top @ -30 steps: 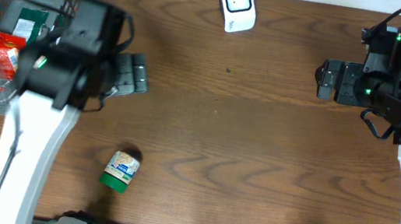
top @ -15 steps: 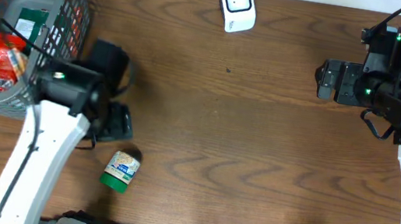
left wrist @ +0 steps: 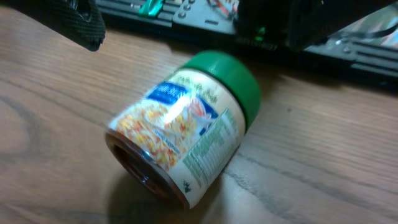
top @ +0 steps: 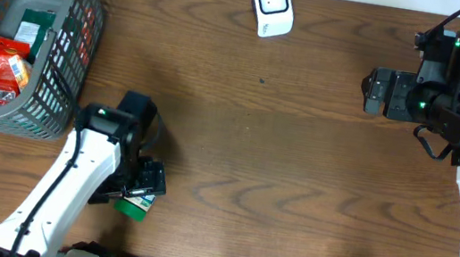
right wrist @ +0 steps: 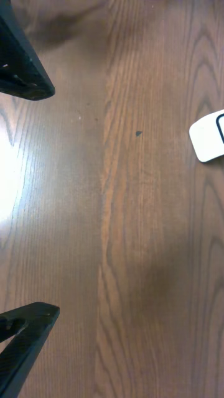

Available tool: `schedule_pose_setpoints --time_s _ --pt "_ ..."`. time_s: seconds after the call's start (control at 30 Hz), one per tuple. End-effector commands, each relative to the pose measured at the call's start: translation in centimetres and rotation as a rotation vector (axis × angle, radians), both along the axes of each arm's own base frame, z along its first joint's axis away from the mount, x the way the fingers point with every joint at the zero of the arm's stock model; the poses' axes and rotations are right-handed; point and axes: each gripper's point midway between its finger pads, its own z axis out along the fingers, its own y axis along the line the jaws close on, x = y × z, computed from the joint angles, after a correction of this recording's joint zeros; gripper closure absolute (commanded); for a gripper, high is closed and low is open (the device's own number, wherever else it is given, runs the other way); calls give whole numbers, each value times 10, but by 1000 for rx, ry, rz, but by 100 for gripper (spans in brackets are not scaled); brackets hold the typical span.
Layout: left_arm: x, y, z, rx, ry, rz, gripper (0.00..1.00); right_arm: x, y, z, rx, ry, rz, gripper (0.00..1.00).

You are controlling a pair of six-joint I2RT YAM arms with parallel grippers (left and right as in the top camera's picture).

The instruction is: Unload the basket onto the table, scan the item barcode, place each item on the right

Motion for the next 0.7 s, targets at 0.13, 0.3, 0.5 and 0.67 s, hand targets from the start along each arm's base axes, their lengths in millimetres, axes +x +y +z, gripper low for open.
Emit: schedule_pose_setpoints --time_s 0.13,0.3,0.5,0.67 --pt "-12 -1 -37 -12 10 63 6 2 -1 3 0 -8 3 1" --pt "11 -7 -47 -46 -96 22 16 2 -1 3 0 -8 3 1" --pt "46 -16 -51 -87 -230 -43 17 2 -1 3 0 -8 3 1" --pt "66 -24 -63 -117 -270 -54 17 2 -1 3 0 -8 3 1"
